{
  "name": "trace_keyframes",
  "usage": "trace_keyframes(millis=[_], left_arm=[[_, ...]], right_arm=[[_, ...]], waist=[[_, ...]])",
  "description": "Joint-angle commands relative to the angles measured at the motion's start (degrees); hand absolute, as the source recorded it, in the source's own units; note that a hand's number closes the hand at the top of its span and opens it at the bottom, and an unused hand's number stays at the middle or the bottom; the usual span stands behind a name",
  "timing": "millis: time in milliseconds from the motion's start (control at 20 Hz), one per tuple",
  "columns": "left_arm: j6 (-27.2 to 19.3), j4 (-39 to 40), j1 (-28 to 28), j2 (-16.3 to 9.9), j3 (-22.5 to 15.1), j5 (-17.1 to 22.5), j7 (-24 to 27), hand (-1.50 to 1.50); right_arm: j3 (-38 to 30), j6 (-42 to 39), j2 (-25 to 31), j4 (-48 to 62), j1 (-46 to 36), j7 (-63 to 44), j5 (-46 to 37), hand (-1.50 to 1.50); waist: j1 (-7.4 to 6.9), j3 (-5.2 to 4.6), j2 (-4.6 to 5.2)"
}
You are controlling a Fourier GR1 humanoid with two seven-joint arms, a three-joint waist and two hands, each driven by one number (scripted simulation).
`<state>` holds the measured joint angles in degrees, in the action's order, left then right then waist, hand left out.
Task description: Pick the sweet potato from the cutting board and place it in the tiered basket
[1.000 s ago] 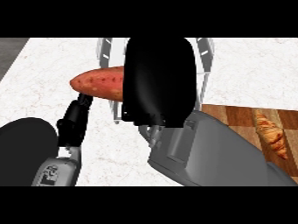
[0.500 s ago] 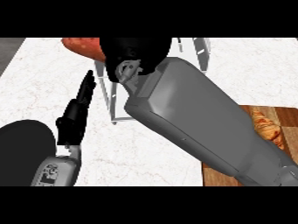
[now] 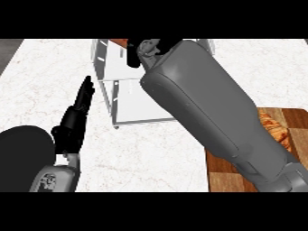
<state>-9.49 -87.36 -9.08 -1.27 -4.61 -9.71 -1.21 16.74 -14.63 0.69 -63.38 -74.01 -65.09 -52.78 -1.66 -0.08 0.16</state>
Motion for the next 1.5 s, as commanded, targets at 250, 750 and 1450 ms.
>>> trace_keyframes(millis=[250,750,1450], left_arm=[[0.83,-0.58,0.64,-0.88,0.6,0.49,0.61,0.0],[-1.66,-3.55,2.53,0.5,-0.09,-0.81,-2.46,0.0],[-0.65,-4.54,5.65,-1.7,2.91,1.23,-1.43,0.0]], right_arm=[[-4.82,16.55,-0.66,0.24,1.59,-7.48,5.44,-1.5],[-12.51,24.41,-0.38,-14.63,10.56,-11.35,-6.04,-1.5],[-22.24,10.93,1.41,-66.0,48.16,-3.77,5.1,-1.5]], waist=[[-0.23,0.03,-0.08],[3.41,0.19,-1.35],[6.89,0.23,-1.86]])
